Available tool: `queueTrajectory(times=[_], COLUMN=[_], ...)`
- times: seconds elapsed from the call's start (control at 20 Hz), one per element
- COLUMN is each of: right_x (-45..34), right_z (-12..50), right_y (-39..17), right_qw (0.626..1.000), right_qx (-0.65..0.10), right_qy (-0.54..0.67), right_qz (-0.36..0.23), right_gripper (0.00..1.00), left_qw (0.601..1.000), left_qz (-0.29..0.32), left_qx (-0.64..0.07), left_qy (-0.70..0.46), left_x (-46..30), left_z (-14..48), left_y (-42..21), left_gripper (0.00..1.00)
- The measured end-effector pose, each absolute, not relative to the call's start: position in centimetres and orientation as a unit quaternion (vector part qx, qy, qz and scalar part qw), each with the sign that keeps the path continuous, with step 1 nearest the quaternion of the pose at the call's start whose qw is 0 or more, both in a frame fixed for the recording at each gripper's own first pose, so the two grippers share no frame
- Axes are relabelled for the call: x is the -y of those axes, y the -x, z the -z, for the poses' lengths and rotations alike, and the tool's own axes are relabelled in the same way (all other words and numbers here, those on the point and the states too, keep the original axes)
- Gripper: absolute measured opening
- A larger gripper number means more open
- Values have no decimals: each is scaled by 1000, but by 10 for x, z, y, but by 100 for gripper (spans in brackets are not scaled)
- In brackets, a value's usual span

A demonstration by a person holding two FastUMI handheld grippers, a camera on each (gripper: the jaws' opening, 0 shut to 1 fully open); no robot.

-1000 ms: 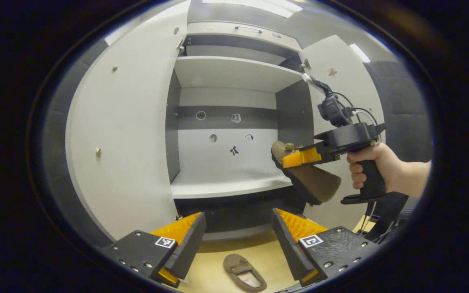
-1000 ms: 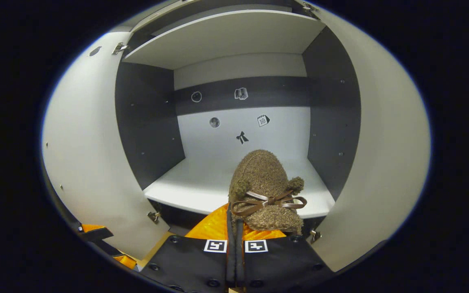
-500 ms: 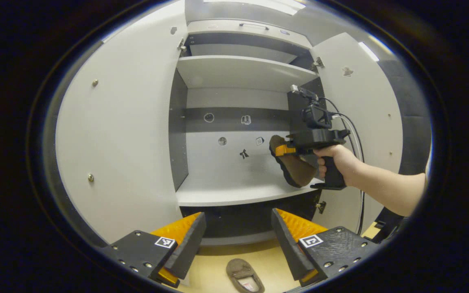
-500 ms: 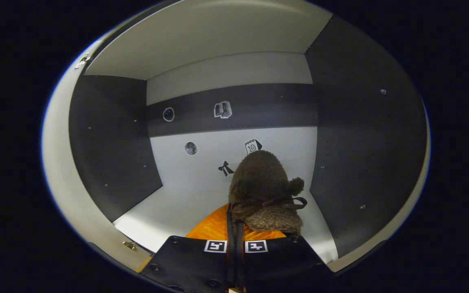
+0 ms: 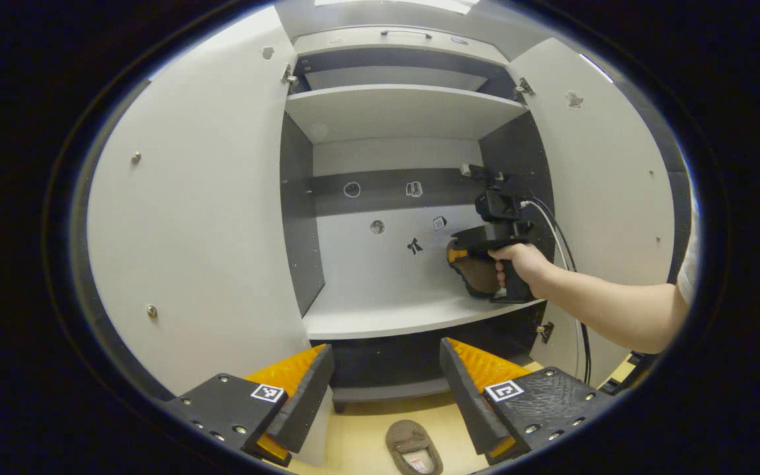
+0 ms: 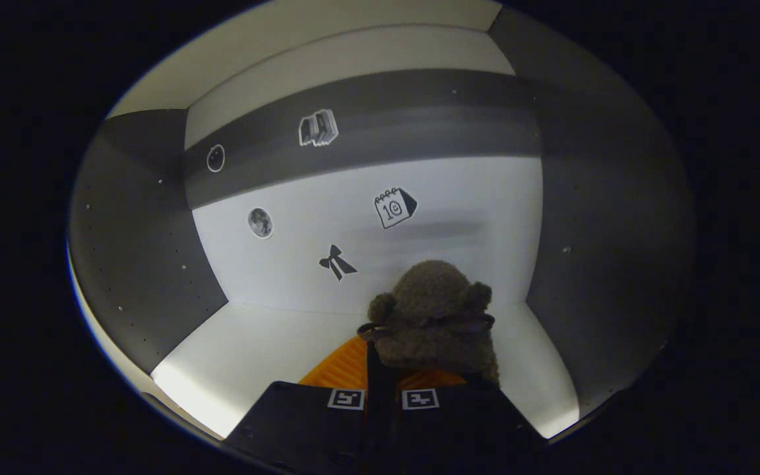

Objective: Grab one shoe with the right hand and put it into the shoe cabinet, grab the other shoe with the left hand and put it into the shoe cabinet; then close the right door with the right hand and the left door with the left hand.

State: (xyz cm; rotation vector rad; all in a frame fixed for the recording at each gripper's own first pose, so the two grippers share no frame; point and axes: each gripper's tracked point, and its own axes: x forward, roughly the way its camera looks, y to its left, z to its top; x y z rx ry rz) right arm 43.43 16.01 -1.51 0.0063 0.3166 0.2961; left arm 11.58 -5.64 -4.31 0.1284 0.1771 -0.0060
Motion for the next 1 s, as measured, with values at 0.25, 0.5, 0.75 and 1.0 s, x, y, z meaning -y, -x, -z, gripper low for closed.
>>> queueTrajectory(times=[0.25,0.5,0.75,1.0], right_x=[-170,-183,-193,-189], right_z=[23,25,20,1], right_y=[-435,-419,-387,-348], right_qw=[971,959,950,948], right_qx=[-183,-223,-247,-253], right_qy=[0,-9,28,38], right_qz=[-153,-173,-190,-191], right_gripper=[17,27,77,99], left_qw=[994,994,995,996], left_qz=[0,-9,-10,6], left_qx=[-94,-90,-84,-82], left_qy=[-63,-54,-43,-37], left_x=[54,46,31,26], left_z=[46,47,49,57], left_y=[-116,-110,-96,-85], left_gripper=[94,94,94,94])
